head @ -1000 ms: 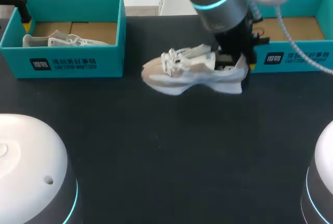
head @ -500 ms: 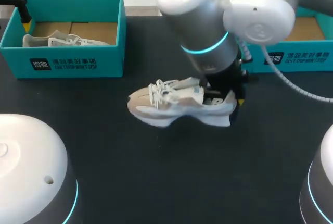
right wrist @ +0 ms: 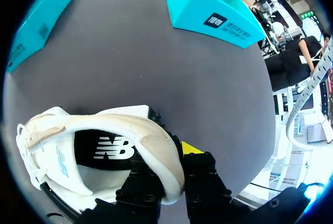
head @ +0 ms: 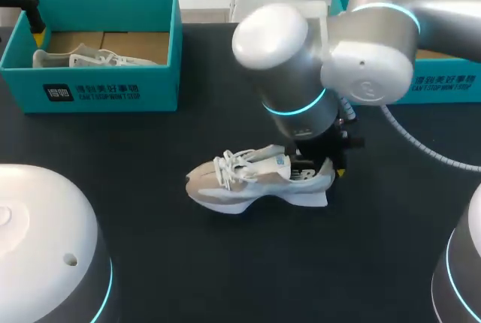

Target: Take the shoe out of the shoebox, open the shoe tongue, remove and reinsert the insole, then place the shoe into the shoebox

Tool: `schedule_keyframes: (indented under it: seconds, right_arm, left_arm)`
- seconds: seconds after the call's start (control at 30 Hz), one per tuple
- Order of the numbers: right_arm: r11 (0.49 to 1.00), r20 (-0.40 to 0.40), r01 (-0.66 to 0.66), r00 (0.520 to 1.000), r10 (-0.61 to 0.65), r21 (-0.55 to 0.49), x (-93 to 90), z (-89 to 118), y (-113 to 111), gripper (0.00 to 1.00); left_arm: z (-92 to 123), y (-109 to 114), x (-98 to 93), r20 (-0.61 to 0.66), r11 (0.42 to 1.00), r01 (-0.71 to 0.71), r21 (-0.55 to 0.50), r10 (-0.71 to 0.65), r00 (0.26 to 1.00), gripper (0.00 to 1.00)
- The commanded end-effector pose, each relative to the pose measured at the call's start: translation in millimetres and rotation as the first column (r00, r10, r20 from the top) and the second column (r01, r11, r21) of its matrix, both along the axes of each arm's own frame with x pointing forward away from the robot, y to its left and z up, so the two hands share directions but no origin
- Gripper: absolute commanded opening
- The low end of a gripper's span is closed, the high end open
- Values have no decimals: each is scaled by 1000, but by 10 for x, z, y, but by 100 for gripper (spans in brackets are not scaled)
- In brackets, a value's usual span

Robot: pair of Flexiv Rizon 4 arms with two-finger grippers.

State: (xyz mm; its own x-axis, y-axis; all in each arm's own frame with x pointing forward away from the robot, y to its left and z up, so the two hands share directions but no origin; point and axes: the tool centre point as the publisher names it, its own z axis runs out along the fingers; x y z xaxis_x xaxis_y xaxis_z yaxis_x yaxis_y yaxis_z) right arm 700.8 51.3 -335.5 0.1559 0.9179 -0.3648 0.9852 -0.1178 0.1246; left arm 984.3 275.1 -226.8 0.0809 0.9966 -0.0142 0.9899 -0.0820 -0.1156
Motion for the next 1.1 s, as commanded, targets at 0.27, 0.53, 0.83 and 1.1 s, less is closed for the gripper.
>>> schedule_keyframes:
  seconds: [0.27,0.53,0.83,1.1]
  right_arm:
    - [993,-43,107,993,-109,-44,119,-499,88,0]
    - [989,-39,149,988,-148,13,123,-302,51,100]
    - [999,0,-15,1000,15,34,135,304,-143,100]
    - [909,62,-397,918,393,126,311,798,-341,100]
  left_arm:
    - [-2,1,-10,3,1000,1,1,-1,1000,100]
    - [-2,1,-10,3,1000,1,1,-1,1000,100]
    - [-2,1,-10,3,1000,1,1,-1,1000,100]
    - [-2,1,-10,3,1000,1,1,-1,1000,100]
